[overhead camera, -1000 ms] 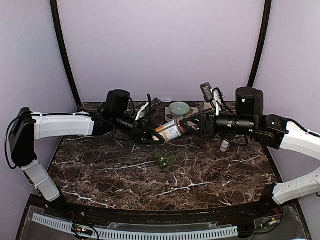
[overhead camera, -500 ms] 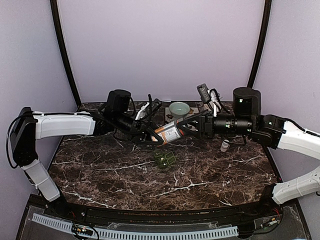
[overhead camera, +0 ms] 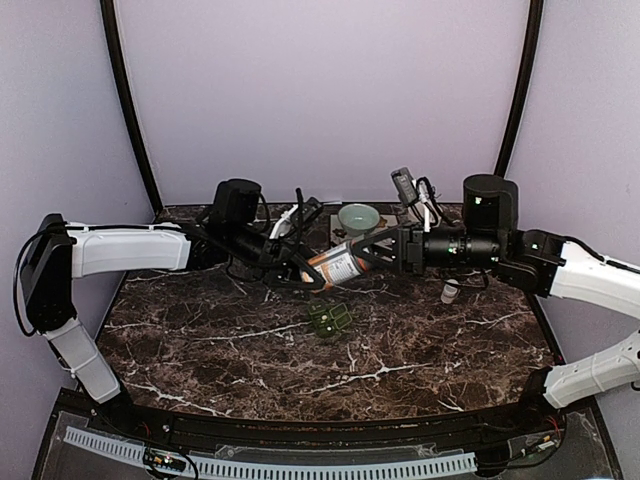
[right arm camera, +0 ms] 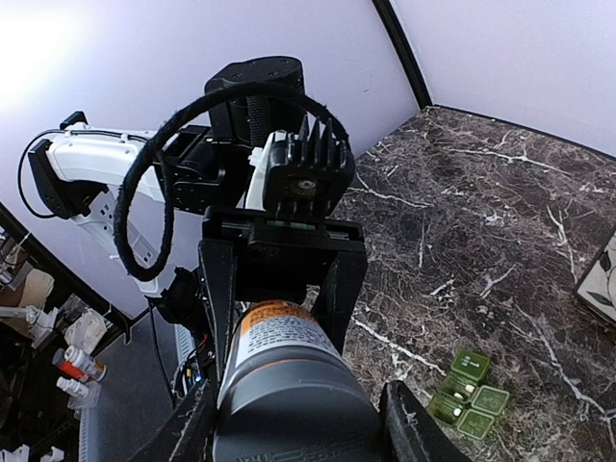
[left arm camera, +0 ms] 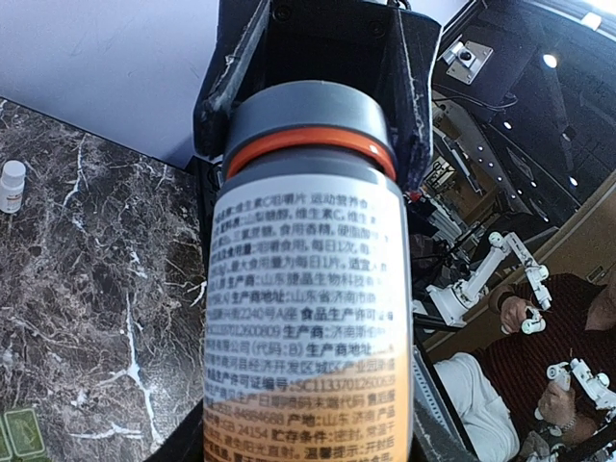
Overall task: Sort the pills into containers
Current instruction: Screw the lid of the pill bottle onto the pill bottle.
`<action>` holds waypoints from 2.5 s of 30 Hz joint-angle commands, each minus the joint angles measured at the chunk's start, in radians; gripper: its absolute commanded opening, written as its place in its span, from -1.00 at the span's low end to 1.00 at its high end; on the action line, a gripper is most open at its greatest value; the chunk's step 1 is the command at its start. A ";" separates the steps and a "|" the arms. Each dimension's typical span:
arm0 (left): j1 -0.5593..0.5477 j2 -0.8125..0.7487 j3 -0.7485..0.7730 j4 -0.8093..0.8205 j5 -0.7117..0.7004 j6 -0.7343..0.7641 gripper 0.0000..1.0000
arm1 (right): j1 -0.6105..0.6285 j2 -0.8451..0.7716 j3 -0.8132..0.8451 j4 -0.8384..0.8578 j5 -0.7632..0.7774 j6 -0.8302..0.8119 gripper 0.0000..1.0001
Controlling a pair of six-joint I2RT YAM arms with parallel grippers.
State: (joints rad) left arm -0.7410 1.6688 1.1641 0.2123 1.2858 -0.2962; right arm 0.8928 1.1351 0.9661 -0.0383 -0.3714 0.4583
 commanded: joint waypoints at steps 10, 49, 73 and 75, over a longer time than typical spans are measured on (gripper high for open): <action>-0.004 -0.099 0.066 -0.074 -0.236 0.202 -1.00 | 0.003 0.139 0.090 -0.058 0.016 0.133 -0.94; -0.291 -0.343 -0.229 0.253 -1.350 0.603 -1.00 | -0.029 0.248 0.145 -0.146 0.200 0.393 0.23; -0.109 -0.293 -0.154 0.146 -0.835 0.327 -1.00 | -0.031 -0.021 0.025 -0.030 0.244 0.192 0.51; -0.084 -0.269 -0.127 0.129 -0.722 0.290 -1.00 | -0.031 -0.033 0.018 -0.014 0.241 0.152 0.51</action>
State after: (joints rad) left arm -0.8585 1.3884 0.9707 0.3412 0.3290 0.0723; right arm 0.8650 1.1324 1.0061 -0.1184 -0.1158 0.7006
